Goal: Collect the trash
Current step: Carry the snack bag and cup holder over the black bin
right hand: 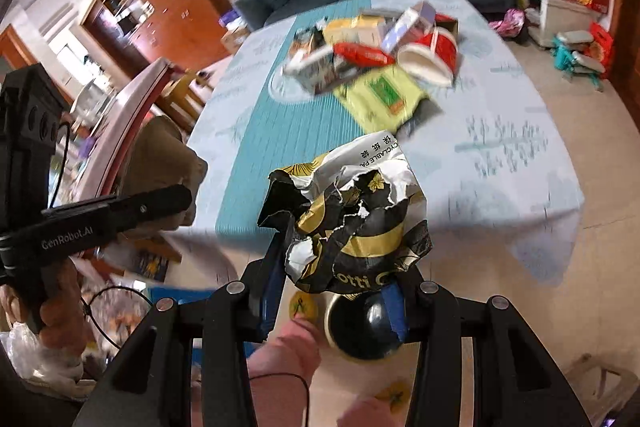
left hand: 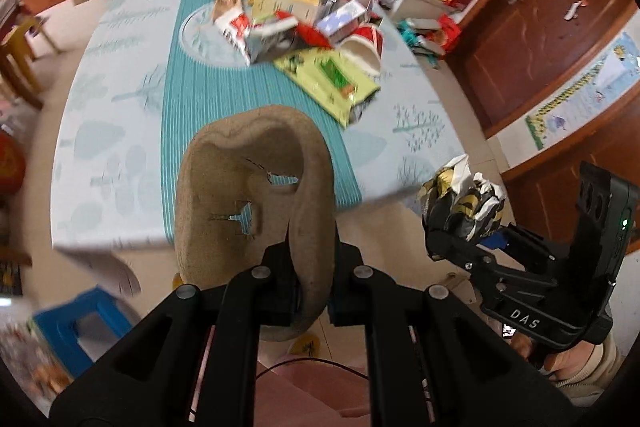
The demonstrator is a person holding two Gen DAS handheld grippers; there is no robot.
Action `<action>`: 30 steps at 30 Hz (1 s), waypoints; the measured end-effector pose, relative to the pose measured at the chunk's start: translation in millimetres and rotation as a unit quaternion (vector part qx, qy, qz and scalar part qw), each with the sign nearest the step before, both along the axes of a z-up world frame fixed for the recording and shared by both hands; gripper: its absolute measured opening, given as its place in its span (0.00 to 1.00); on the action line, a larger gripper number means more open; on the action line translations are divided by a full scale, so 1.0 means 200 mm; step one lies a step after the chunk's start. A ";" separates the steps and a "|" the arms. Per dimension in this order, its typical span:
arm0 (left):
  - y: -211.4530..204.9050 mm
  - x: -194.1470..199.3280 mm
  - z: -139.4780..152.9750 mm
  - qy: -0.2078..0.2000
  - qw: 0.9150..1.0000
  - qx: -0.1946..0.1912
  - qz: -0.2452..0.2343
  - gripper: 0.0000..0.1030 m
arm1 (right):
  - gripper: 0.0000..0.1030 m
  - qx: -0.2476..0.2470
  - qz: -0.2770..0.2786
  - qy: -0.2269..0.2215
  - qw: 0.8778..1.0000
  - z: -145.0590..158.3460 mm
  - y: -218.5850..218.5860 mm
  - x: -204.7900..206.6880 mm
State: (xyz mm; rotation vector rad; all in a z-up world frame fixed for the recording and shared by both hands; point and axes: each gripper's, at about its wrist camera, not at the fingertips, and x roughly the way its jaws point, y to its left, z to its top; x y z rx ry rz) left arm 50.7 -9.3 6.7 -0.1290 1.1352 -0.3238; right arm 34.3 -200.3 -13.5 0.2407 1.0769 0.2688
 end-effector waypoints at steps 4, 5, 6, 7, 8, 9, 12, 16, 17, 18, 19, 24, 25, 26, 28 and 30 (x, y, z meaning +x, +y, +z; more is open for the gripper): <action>-0.07 -0.13 -0.04 0.012 1.000 0.020 0.000 0.07 | 0.42 0.014 0.012 0.026 1.000 -0.10 -0.06 -0.13; -0.08 -0.16 -0.06 0.017 1.000 0.022 -0.003 0.07 | 0.42 0.017 0.011 0.031 0.999 -0.13 -0.07 -0.15; -0.08 -0.17 -0.09 0.024 0.999 0.022 -0.005 0.07 | 0.42 0.022 0.009 0.038 0.999 -0.18 -0.09 -0.18; -0.08 -0.19 -0.12 0.030 0.999 0.023 -0.007 0.07 | 0.42 0.024 0.005 0.045 0.999 -0.22 -0.09 -0.20; -0.09 -0.21 -0.17 0.041 0.999 0.024 -0.009 0.07 | 0.42 0.027 -0.001 0.055 0.998 -0.27 -0.09 -0.21; -0.09 -0.22 -0.22 0.049 0.998 0.025 -0.010 0.07 | 0.42 0.030 -0.008 0.064 0.997 -0.32 -0.09 -0.23; -0.09 -0.22 -0.38 0.074 0.997 0.014 -0.014 0.07 | 0.42 0.038 -0.029 0.096 0.994 -0.48 -0.10 -0.28; -0.08 -0.22 -0.64 0.098 0.995 0.013 -0.032 0.07 | 0.42 0.029 -0.045 0.125 0.991 -0.73 -0.07 -0.36; -0.09 -0.22 -0.72 0.102 0.994 0.017 -0.038 0.07 | 0.42 0.027 -0.052 0.133 0.989 -0.81 -0.06 -0.37; -0.09 -0.22 -0.81 0.106 0.993 0.022 -0.043 0.07 | 0.42 0.026 -0.058 0.141 0.988 -0.87 -0.05 -0.38; -0.09 -0.21 -0.87 0.109 0.993 0.025 -0.047 0.07 | 0.42 0.026 -0.068 0.151 0.986 -0.97 -0.04 -0.39; -0.11 -0.22 -1.27 0.120 0.989 0.036 -0.073 0.07 | 0.42 0.021 -0.105 0.190 0.976 -1.40 0.02 -0.46; -0.12 -0.21 -1.33 0.123 0.989 0.037 -0.078 0.07 | 0.42 0.020 -0.109 0.195 0.975 -1.47 0.03 -0.46; -0.13 -0.21 -1.41 0.125 0.988 0.039 -0.083 0.07 | 0.42 0.020 -0.113 0.198 0.973 -1.53 0.04 -0.46; -0.16 -0.20 -1.55 0.126 0.987 0.043 -0.093 0.07 | 0.43 0.020 -0.121 0.204 0.971 -1.69 0.06 -0.48; -0.19 -0.19 -1.70 0.127 0.986 0.047 -0.102 0.07 | 0.43 0.018 -0.124 0.205 0.971 -1.81 0.07 -0.47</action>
